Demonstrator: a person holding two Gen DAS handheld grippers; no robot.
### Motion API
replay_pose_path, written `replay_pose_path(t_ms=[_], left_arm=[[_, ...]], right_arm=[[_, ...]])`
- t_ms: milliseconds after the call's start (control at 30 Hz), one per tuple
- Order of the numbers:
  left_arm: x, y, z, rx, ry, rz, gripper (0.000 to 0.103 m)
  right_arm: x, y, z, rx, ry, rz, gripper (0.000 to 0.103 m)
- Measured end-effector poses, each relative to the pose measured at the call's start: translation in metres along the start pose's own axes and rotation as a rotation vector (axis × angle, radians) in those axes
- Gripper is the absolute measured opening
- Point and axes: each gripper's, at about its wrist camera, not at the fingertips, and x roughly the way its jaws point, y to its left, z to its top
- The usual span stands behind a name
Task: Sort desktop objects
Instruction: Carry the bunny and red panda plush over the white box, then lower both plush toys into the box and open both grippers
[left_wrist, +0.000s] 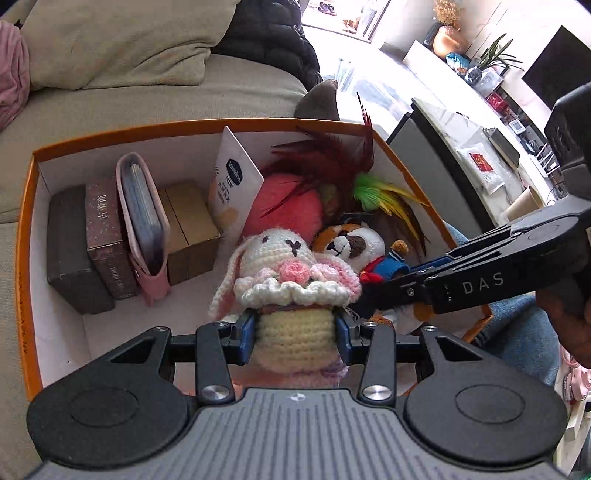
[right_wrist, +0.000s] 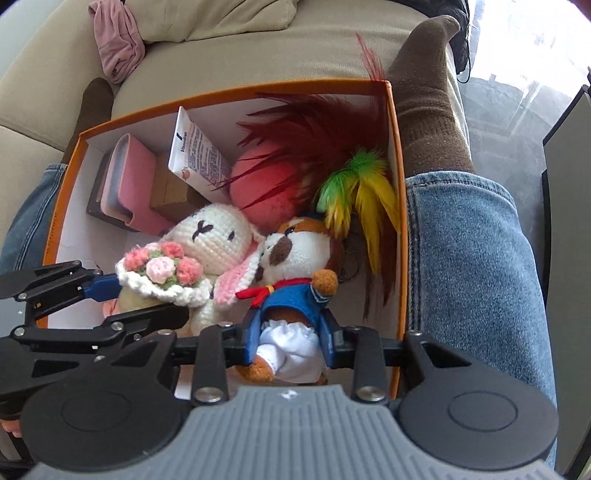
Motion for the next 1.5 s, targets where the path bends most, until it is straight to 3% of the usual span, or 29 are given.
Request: replay_pose_path(t_ms=[267, 500, 633, 667, 700, 733, 867, 1033, 1267, 1500], left_arm=[[0.019, 0.000, -0.006, -0.006, 0.039, -0.018, 0.053], [0.010, 0.000, -0.008, 0.045, 0.048, -0.042, 0.059], [-0.013, 0.005, -0.009, 0.055, 0.018, -0.061, 0.061], [-0.020, 0.007, -0.009, 0.063, 0.013, -0.066, 0.059], [-0.025, 0.008, -0.010, 0.071, 0.014, -0.071, 0.047], [-0.027, 0.009, -0.010, 0.080, 0.024, -0.073, 0.037], [-0.018, 0.008, -0.007, 0.089, 0.059, -0.067, 0.025], [0.003, 0.008, -0.008, 0.046, 0.094, -0.122, 0.025], [0.005, 0.000, -0.011, 0.048, 0.078, -0.107, 0.025], [-0.028, -0.006, -0.016, 0.083, -0.001, -0.036, 0.026]], right_arm=[[0.012, 0.028, -0.003, -0.212, 0.030, -0.154, 0.039], [0.009, 0.036, -0.005, -0.315, 0.046, -0.218, 0.052], [0.002, 0.042, -0.014, -0.394, 0.033, -0.253, 0.047], [0.000, 0.044, -0.016, -0.408, 0.028, -0.251, 0.041], [-0.002, 0.044, -0.017, -0.419, 0.023, -0.245, 0.035], [-0.003, 0.044, -0.019, -0.426, 0.016, -0.239, 0.033], [-0.001, 0.044, -0.023, -0.415, 0.007, -0.221, 0.033], [0.005, 0.042, -0.026, -0.394, 0.007, -0.201, 0.032], [0.009, 0.035, -0.028, -0.347, 0.004, -0.166, 0.033], [-0.003, 0.039, -0.036, -0.320, -0.038, -0.171, 0.033]])
